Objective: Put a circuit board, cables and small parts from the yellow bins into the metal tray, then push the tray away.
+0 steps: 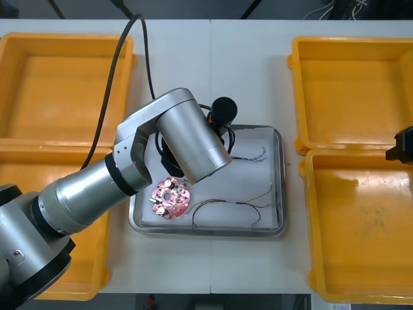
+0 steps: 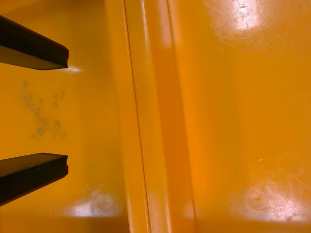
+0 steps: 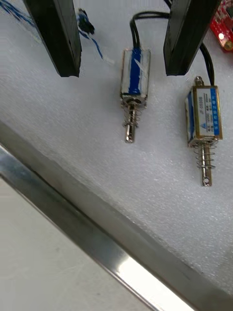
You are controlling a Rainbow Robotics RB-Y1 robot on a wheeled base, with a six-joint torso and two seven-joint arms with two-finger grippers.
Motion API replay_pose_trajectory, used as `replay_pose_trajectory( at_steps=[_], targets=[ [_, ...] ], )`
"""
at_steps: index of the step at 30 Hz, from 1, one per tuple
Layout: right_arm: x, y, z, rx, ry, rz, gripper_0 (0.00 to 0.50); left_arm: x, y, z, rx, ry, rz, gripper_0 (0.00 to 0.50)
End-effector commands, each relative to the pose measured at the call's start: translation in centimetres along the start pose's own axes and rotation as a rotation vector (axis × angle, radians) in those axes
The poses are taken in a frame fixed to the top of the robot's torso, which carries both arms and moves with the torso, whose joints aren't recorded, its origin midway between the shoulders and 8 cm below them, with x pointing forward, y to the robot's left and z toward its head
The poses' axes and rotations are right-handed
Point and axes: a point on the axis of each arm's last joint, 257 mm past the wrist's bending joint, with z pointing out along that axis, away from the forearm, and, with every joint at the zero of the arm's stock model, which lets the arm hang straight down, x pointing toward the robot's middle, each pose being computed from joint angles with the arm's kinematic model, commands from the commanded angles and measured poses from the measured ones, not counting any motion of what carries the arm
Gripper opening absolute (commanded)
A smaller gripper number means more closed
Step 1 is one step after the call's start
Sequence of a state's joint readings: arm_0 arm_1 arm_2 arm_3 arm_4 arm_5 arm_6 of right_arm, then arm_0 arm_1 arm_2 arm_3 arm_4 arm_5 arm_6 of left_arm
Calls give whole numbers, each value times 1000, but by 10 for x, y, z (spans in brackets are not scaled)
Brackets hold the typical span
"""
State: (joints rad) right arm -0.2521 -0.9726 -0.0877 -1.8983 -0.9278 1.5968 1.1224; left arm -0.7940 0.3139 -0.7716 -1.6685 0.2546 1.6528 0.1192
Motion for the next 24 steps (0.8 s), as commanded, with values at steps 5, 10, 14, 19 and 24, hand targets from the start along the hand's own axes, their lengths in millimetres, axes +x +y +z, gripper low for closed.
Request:
replay_pose_trajectory(
  at_steps=[5, 10, 14, 19, 24],
  targets=[
    [3, 3, 2, -9, 5, -20, 500, -23, -13, -58, 48, 11, -46, 500],
    [3, 3, 2, -9, 5, -20, 500, -54, -10, -91, 53, -2, -71, 500],
    [3, 3, 2, -9, 5, -20, 500, -82, -16, -114, 92, -15, -44, 500],
    [3, 3, 2, -9, 5, -20, 500, -116, -13, -132, 116, -4, -1, 500],
    [3, 3, 2, -9, 5, -20, 500, -140, 2, -139, 111, 1, 49, 500]
  ],
)
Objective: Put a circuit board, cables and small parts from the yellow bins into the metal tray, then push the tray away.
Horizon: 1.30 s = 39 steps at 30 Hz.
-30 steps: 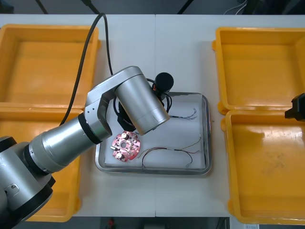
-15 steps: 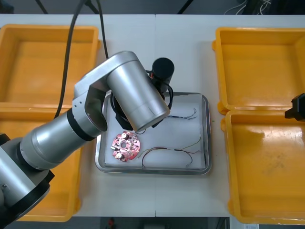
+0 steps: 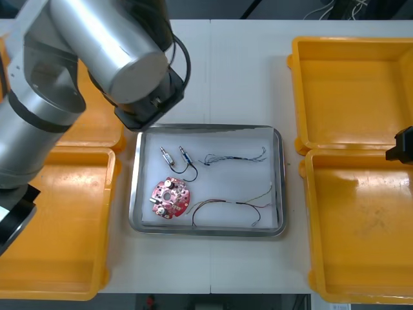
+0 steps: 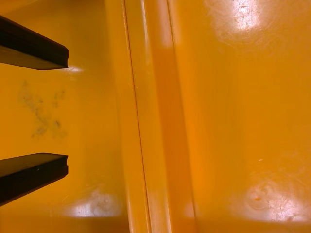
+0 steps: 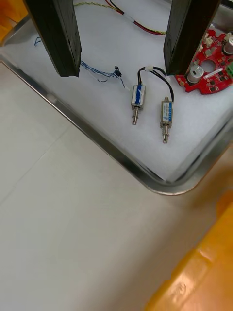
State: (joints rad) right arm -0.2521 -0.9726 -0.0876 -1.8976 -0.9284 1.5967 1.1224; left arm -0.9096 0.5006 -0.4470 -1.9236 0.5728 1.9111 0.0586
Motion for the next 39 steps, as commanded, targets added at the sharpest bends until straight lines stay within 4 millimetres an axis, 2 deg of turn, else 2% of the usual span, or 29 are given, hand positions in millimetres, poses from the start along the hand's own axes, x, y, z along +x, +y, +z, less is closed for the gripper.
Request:
replay_pose_trajectory(
  at_steps=[1, 8, 11, 12, 13, 21, 30, 31, 32, 33, 35, 39],
  targets=[
    [3, 3, 2, -9, 5, -20, 500, -46, 2, -33, 29, -59, 168, 500],
    [3, 3, 2, -9, 5, -20, 500, -73, 38, -41, -40, -41, 307, 500],
    [3, 3, 2, -9, 5, -20, 500, -87, 66, -46, -96, -7, 383, 500],
    [3, 3, 2, -9, 5, -20, 500, -87, 66, -46, -96, -7, 383, 500],
    [3, 3, 2, -9, 5, -20, 500, -95, 81, -50, -122, 9, 414, 500],
    [3, 3, 2, -9, 5, -20, 500, -118, 131, -54, -127, 68, 515, 500],
    [3, 3, 2, -9, 5, -20, 500, -128, 181, -47, -121, 75, 624, 500],
    [3, 3, 2, -9, 5, -20, 500, -130, 193, -45, -125, 74, 636, 500],
    [3, 3, 2, -9, 5, -20, 500, -130, 193, -45, -125, 74, 636, 500],
    [3, 3, 2, -9, 5, -20, 500, -130, 206, -41, -129, 81, 647, 500],
    [3, 3, 2, -9, 5, -20, 500, -130, 221, -39, -131, 86, 649, 500],
    [3, 3, 2, -9, 5, -20, 500, -130, 242, -38, -132, 90, 649, 500]
  ],
)
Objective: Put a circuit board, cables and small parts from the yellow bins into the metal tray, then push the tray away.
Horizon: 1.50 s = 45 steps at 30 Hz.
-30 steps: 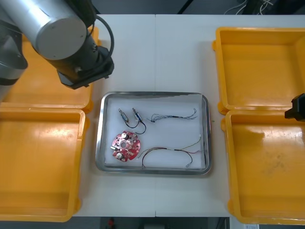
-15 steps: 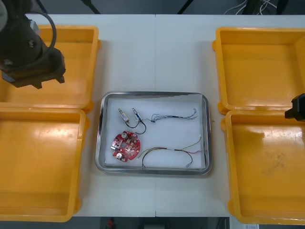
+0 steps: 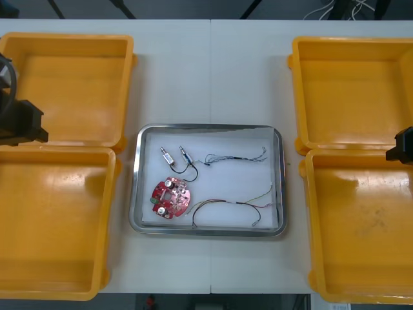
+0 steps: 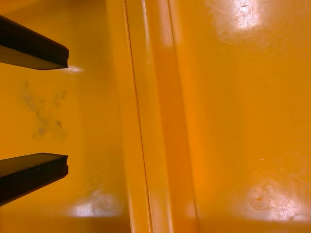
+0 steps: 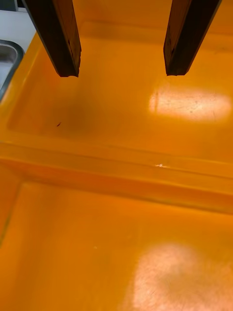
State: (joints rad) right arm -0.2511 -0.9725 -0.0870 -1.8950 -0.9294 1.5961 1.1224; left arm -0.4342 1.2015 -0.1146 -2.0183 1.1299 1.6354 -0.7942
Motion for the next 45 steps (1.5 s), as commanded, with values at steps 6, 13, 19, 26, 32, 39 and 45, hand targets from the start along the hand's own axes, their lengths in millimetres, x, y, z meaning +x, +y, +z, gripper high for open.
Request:
replay_pose_trajectory(
  at_steps=[6, 13, 19, 26, 32, 39, 45],
  targets=[
    [2, 4, 1, -9, 2, -23, 500, 22, 39, -9, -18, -32, 82, 500],
    [2, 4, 1, -9, 2, -23, 500, 39, 38, 1, -1, -32, 94, 500],
    [2, 4, 1, -9, 2, -23, 500, 41, 42, 3, -11, -28, 92, 500],
    [2, 4, 1, -9, 2, -23, 500, 37, 46, 3, -26, -43, 91, 500],
    [2, 4, 1, -9, 2, -23, 500, 37, 47, 4, -31, -43, 90, 500],
    [50, 5, 27, 1, 131, -34, 500, 37, 47, 4, -31, -43, 90, 500],
    [43, 6, 0, 59, 154, -117, 500, 37, 47, 4, -31, -43, 90, 500]
  ],
)
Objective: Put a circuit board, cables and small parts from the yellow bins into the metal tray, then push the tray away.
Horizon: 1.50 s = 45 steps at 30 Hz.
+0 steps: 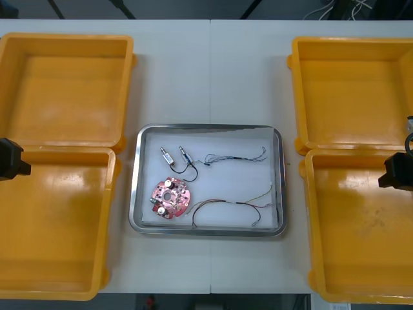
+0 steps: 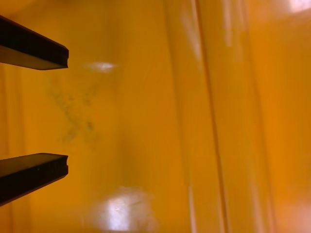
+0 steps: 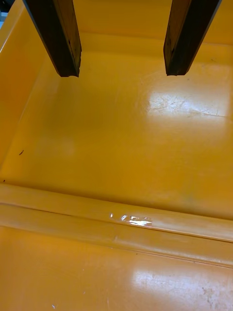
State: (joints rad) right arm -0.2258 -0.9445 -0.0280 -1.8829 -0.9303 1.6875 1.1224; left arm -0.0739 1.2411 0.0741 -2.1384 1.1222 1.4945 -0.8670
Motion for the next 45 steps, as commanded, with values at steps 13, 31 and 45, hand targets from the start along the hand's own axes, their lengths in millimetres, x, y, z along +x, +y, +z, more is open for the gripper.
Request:
replay_pose_trajectory(
  at_steps=[13, 31, 45],
  targets=[
    [3, 53, -65, 39, -88, -400, 500, -11, 10, -13, -40, -39, 78, 500],
    [51, 183, -70, -172, -163, -1212, 500, -11, 10, -13, -40, -39, 78, 500],
    [75, 268, -45, -226, -181, -1499, 500, -11, 10, -13, -40, -39, 78, 500]
  ],
)
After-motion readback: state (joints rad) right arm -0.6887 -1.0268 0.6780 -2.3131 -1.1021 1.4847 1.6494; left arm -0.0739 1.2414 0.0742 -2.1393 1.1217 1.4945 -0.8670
